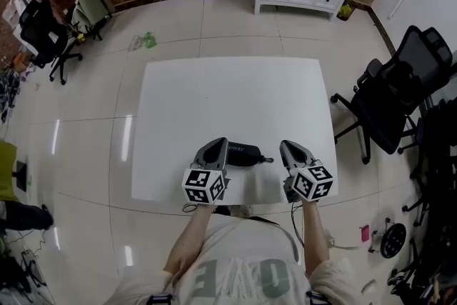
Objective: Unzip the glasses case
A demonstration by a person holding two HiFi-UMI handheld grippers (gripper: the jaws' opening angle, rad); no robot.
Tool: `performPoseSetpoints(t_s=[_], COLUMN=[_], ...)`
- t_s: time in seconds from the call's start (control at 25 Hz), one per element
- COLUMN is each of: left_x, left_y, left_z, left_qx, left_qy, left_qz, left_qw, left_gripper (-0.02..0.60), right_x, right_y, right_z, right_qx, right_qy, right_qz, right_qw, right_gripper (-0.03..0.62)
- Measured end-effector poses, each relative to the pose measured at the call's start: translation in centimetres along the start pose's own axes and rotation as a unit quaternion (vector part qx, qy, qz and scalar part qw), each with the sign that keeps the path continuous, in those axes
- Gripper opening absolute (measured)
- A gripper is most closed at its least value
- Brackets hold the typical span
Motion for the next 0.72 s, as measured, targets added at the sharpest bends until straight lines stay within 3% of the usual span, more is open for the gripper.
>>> performPoseSetpoints(t_s=[0.08,0.16,0.24,0.36,0.48,0.72], left_x=[-2.7,-4.3,-4.6,-4.4,-5.3,-9.9], left_y=[1.5,3.0,4.1,4.9,6.2,12.2], left_z=[1.4,2.5,2.6,1.3,-0.4,-2.4], left_qx=[-0.028,-0.051,-0.06,-0.055,-0.042,-0.013], left_qy=[0.035,0.067,0.071,0.081,0.09,0.062], left_qz=[-0.078,-0.138,-0.161,-0.155,-0.158,-0.231], left_qw=[0.996,0.9868,0.9826,0.983,0.9825,0.9708], left_gripper=[-0.008,-0.008,-0.008,-0.008,-0.008,-0.008], right_x=[-1.2,-2.0,-2.2,-2.2,-2.2,-1.1], right_y=[1.6,2.7,3.3,3.7,4.5,8.4], right_z=[1.7,3.1,3.8,4.8,6.4,9.5], right_qx=[-0.04,-0.049,-0.029,-0.011,-0.029,-0.056], right_qy=[-0.102,-0.138,-0.124,-0.087,-0.067,-0.04], right_qz=[-0.046,-0.085,-0.104,-0.106,-0.103,-0.114], right_qw=[0.993,0.986,0.986,0.99,0.992,0.991], right_gripper=[0.0,0.0,0.0,0.0,0.0,0.0])
Point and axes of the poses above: the fingertips, and each gripper's own axes: y backward along the fingers, z to its left, x out of its underside, the point moved 1 cm from there along y, backward along the fingers, and after that the axes turned 14 degrees about -y, right-handed, at the moved point
